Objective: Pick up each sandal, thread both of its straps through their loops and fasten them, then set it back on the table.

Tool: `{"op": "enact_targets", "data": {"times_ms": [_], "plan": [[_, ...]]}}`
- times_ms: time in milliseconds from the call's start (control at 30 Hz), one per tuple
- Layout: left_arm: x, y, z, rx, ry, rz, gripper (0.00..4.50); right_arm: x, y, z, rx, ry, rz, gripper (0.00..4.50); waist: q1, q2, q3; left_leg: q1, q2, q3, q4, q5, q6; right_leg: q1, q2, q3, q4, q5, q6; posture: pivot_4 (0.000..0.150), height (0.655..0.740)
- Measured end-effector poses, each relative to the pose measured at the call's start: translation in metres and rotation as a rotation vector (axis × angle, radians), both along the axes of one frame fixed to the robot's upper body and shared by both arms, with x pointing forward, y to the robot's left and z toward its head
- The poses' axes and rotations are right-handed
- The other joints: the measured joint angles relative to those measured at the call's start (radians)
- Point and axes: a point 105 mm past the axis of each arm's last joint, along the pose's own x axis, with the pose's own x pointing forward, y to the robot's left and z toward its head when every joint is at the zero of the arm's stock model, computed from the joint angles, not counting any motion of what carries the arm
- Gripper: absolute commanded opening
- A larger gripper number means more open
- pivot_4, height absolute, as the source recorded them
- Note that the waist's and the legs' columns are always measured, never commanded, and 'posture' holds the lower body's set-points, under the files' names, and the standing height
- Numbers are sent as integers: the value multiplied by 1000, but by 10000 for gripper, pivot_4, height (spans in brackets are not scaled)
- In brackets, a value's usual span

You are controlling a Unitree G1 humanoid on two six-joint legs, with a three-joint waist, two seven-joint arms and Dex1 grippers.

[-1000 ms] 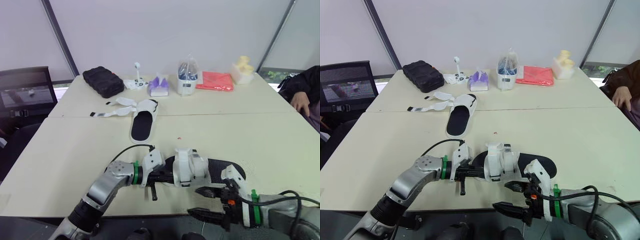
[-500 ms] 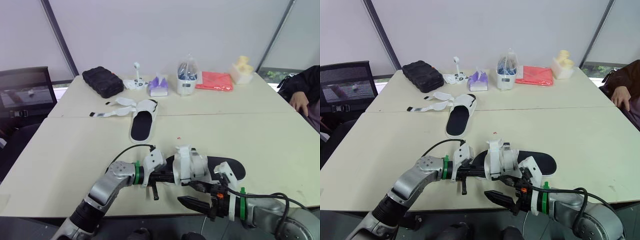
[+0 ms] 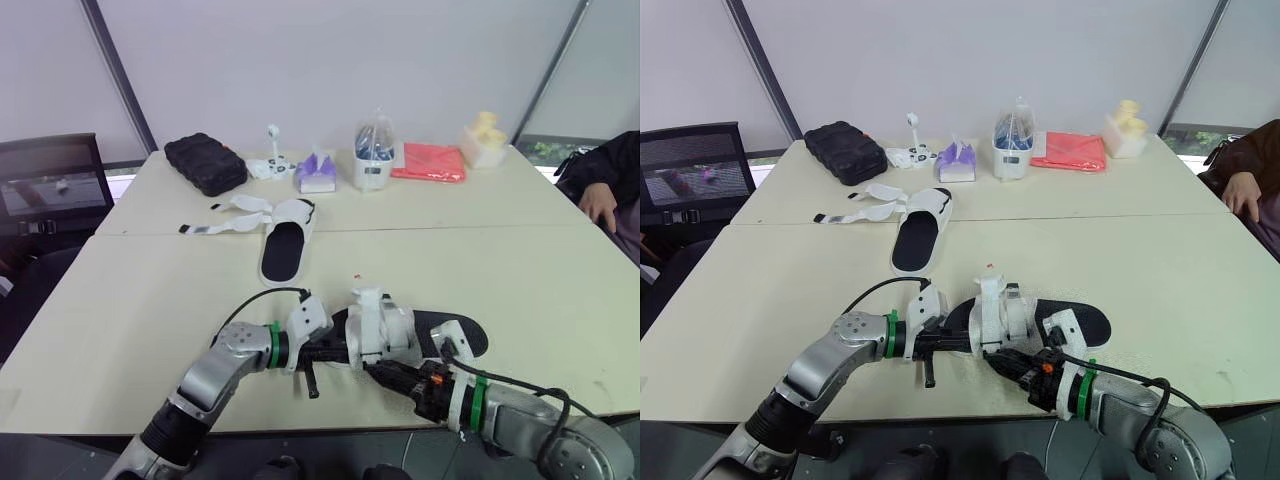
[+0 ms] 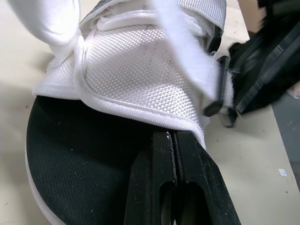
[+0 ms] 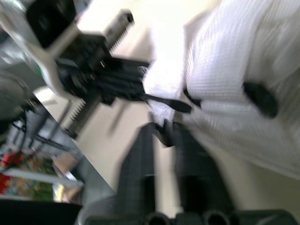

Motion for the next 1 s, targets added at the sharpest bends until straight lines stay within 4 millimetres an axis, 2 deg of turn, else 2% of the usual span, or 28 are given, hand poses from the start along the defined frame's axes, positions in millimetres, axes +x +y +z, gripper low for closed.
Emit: {"op": "enact_targets", "data": {"times_ms": [133, 267, 400, 533, 667, 800, 900, 1000], "plan": [[-1, -1, 0, -6, 1, -1, 0, -8, -5, 0, 2, 45, 27, 287, 2, 0, 0, 0, 0, 0, 0, 0, 0, 0, 0, 0, 0, 0, 0, 1500, 7400], [-1, -2, -1, -8, 1, 0, 0, -40, -13, -2, -34, 142, 161, 287, 2, 0, 0, 0, 0, 0, 0, 0, 0, 1, -1, 0, -1, 0, 0, 1500, 7400], [0, 0, -1, -1, -5, 4, 0, -64, -14, 20, -29, 142, 313, 287, 0, 0, 0, 0, 0, 1, 1, 0, 0, 2, -1, 0, -1, 0, 0, 1500, 7400], [-2, -2, -1, -5, -4, -13, 0, -66, -18, 37, -43, 106, 359, 287, 2, -1, 0, 0, 1, 1, 1, 0, 1, 2, -1, -1, -2, 0, 0, 1500, 7400], [-2, -5, -1, -10, -3, -31, 0, -55, -11, 65, -29, -12, 390, 287, 1, -1, 0, -1, 1, 2, 0, 0, 1, 1, -1, 0, -3, 0, 0, 1500, 7400], [0, -5, 2, -14, -16, -32, 0, -30, -2, 86, 57, -82, 337, 287, 1, -2, 1, -1, 1, 2, 0, 0, 1, 1, -1, 0, -3, 0, -1, 1500, 7400], [3, -6, 3, -17, -28, -29, 0, -4, 5, 91, 158, -90, 244, 287, 0, -2, 1, -1, 1, 2, 0, 0, 1, 1, -1, 0, -3, 0, -1, 1500, 7400], [4, -5, 4, -17, -33, -22, 0, 17, 6, 86, 229, -56, 142, 287, 0, -2, 1, -2, 1, 2, 0, 0, 1, 0, -1, 0, -3, 0, -1, 1500, 7400]]}}
